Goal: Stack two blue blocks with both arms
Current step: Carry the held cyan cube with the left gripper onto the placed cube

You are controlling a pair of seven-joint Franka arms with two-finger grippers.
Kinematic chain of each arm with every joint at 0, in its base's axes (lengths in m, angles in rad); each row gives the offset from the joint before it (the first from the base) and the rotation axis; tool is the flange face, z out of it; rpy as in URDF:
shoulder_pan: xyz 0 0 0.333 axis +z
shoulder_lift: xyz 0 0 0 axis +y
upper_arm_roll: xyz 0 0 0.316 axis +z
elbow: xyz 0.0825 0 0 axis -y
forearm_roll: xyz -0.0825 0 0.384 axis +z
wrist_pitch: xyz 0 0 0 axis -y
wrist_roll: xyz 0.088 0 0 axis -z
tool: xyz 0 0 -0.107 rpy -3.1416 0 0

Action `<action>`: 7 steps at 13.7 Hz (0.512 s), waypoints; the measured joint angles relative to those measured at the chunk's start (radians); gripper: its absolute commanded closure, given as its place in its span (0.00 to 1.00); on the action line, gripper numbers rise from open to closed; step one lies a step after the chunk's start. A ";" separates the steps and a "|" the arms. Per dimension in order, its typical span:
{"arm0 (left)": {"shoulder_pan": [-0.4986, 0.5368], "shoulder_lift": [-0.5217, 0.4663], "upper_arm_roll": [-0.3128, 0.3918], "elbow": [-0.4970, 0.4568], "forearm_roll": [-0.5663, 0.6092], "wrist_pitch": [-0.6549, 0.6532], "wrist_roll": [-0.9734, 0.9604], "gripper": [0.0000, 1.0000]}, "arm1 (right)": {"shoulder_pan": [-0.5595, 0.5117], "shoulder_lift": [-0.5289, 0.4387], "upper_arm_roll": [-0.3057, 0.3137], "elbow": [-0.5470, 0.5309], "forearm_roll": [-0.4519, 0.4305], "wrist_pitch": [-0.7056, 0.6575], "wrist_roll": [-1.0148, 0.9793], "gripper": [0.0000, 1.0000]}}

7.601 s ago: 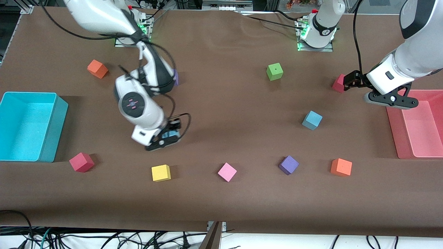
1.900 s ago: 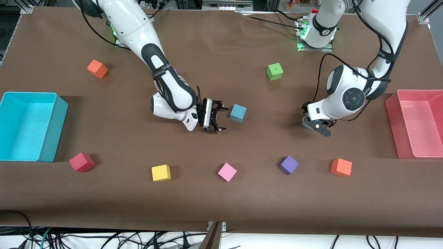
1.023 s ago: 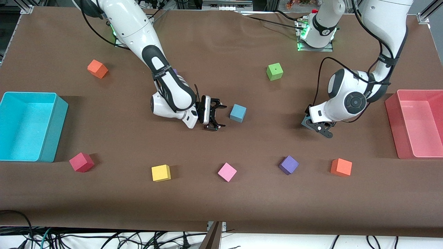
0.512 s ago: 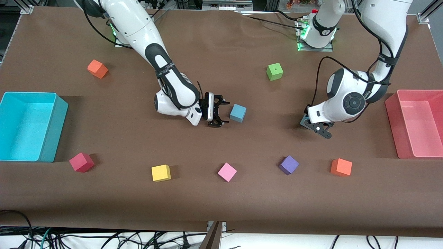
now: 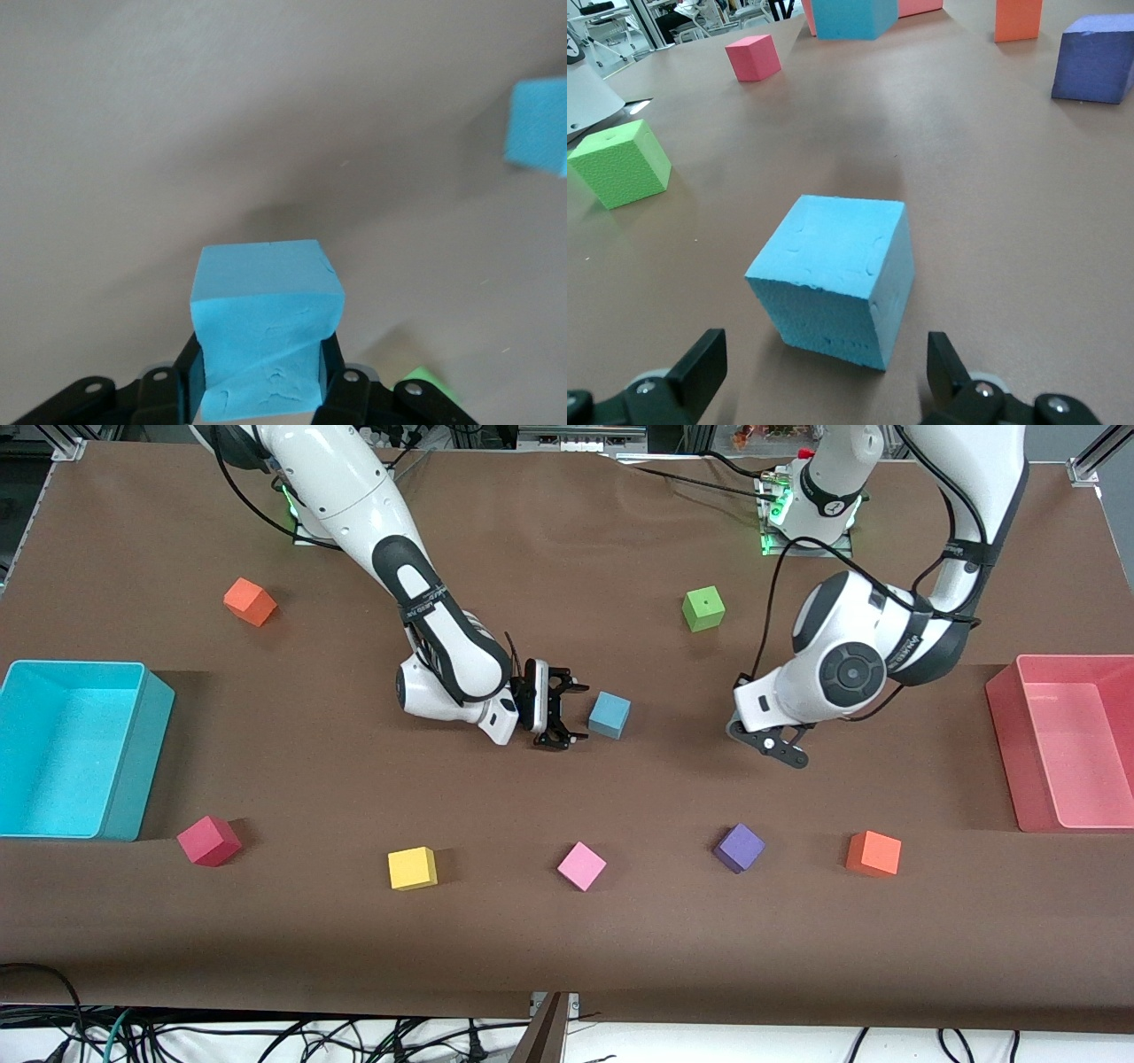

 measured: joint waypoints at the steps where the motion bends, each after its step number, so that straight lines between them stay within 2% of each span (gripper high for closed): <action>1: -0.010 0.000 -0.016 0.012 -0.015 -0.002 -0.058 0.81 | 0.000 0.000 0.000 0.000 0.000 0.000 0.000 0.00; 4: -0.103 0.019 -0.026 0.064 -0.100 -0.002 -0.258 0.81 | 0.000 0.000 0.000 0.000 0.000 0.000 -0.001 0.00; 7: -0.196 0.089 -0.027 0.163 -0.108 0.000 -0.446 0.80 | 0.000 0.000 0.000 0.000 0.000 0.000 -0.001 0.00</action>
